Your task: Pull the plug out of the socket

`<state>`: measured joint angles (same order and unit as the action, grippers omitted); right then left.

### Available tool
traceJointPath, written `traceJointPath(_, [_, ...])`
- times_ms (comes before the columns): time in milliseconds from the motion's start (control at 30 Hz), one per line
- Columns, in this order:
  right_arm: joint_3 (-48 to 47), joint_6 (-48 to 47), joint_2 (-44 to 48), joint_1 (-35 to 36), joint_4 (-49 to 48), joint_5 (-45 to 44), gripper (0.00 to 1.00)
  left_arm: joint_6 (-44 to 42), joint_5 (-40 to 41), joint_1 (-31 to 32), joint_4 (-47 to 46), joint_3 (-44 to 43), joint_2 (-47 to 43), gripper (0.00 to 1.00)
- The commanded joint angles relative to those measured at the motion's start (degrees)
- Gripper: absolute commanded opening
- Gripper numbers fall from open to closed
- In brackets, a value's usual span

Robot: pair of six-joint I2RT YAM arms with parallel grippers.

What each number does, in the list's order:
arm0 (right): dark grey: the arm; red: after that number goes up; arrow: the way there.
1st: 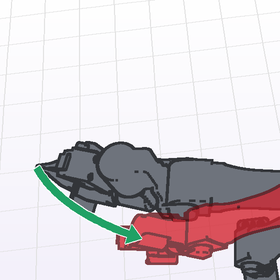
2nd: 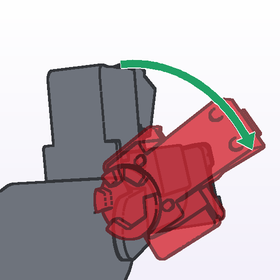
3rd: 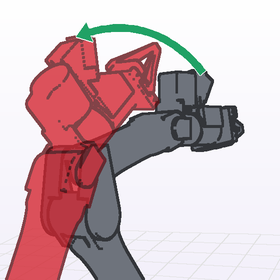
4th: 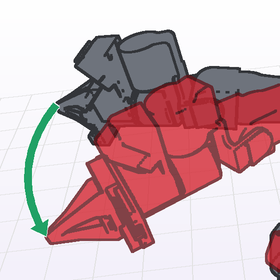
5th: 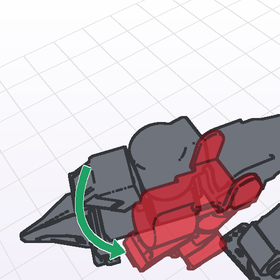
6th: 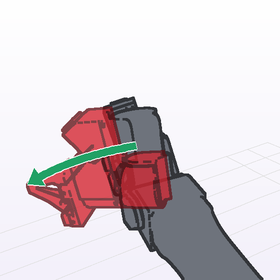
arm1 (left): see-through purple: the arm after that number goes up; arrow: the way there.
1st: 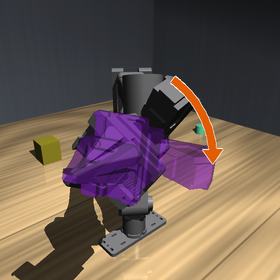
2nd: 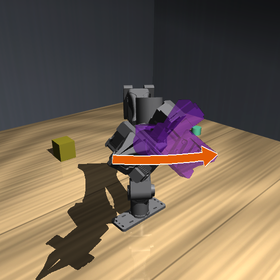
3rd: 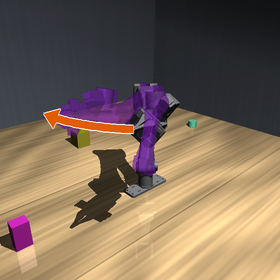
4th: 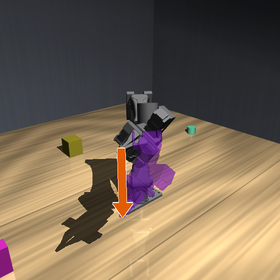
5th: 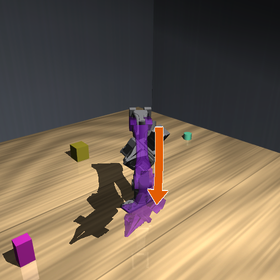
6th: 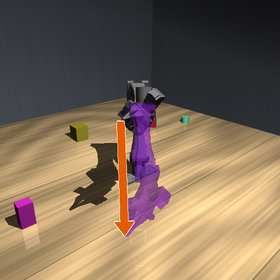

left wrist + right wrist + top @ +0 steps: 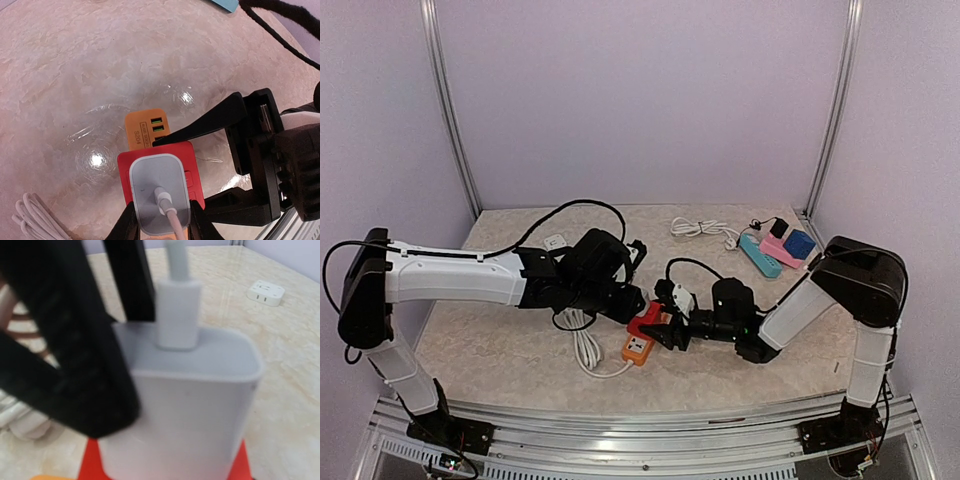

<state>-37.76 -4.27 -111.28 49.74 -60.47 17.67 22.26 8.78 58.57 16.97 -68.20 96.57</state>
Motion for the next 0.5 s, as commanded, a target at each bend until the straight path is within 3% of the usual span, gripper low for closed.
traceJointPath(0, [-0.66,-0.65,-2.59,-0.55,3.45,0.77,0.27,-1.16,-0.94,-0.06,-2.91,0.13,-4.13,0.05])
traceJointPath(167, [-1.08,-0.31,-3.53,-0.60,3.70,1.11,0.21,-1.51,-0.48,0.05,-3.05,-0.26,-4.85,0.00])
traceJointPath(467, [-1.26,0.04,-4.79,-0.77,3.80,1.17,0.17,-1.35,-0.25,-0.25,-2.53,-0.95,-8.39,0.00])
